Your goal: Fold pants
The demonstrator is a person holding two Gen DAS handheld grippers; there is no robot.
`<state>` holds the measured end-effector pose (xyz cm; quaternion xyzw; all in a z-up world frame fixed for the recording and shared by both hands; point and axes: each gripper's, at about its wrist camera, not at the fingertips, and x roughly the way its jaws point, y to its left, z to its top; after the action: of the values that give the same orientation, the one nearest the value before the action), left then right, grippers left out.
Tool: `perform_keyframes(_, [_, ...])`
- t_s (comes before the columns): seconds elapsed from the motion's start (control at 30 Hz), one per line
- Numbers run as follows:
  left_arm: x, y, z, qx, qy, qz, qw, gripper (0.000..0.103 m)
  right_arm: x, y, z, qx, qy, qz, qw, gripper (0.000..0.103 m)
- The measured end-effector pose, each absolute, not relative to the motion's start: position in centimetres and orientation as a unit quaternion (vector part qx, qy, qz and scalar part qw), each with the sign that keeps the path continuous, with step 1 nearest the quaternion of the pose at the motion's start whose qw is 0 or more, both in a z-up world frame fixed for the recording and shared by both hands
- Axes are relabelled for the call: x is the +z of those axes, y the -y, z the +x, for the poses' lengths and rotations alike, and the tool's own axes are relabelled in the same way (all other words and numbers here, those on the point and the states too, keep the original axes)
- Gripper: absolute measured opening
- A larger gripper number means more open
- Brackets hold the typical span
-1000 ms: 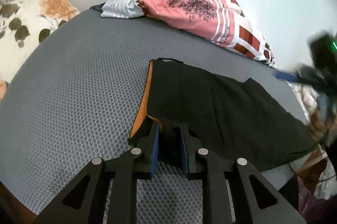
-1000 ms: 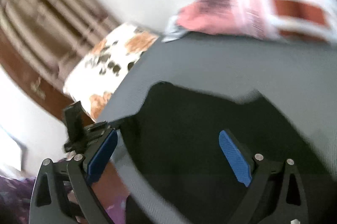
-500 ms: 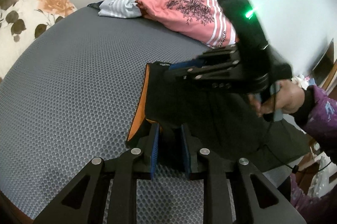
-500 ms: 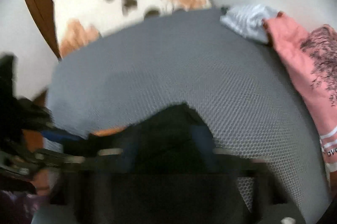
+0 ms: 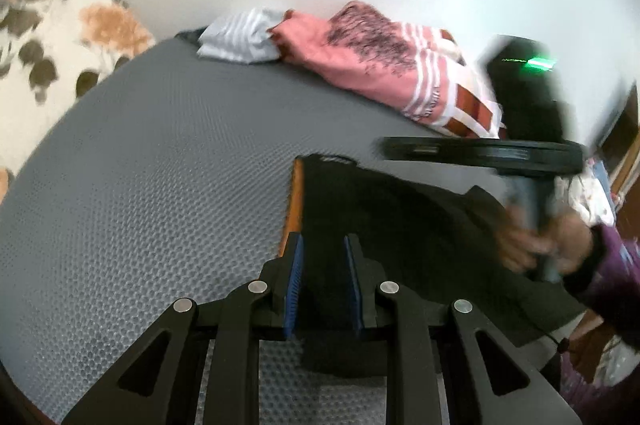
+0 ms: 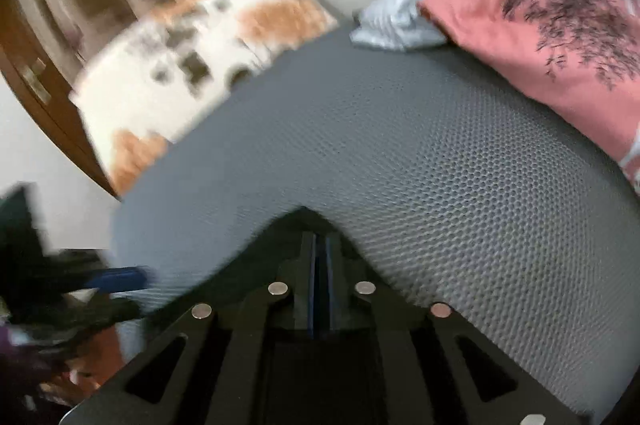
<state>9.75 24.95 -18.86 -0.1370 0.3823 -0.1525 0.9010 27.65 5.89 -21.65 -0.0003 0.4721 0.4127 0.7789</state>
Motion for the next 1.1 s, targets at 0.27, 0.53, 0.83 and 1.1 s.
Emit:
perform_keyframes(0.27, [-20.2, -29.0, 9.7, -0.116, -0.392, -0.228, 0.884, 0.022, -19.2, -4.5, 17.2, 0.511, -0.467, 0.037, 0.721, 0.054])
perform_keyframes(0.53, [-17.1, -26.9, 6.9, -0.116, -0.400, -0.136, 0.899, 0.038, -19.9, -0.8, 11.2, 0.475, -0.498, 0.071, 0.722, 0.054])
perform_keyframes(0.83, [-15.5, -14.0, 10.5, -0.199, -0.384, -0.011, 0.902, 0.088, -20.8, 19.7, 7.3, 0.259, -0.489, 0.249, 0.795, 0.059])
perform_keyframes(1.1, [-21.0, -12.3, 16.5, -0.135, -0.435, 0.015, 0.890, 0.087, -18.9, 21.8, 11.7, 0.252, -0.460, 0.188, 0.830, 0.059])
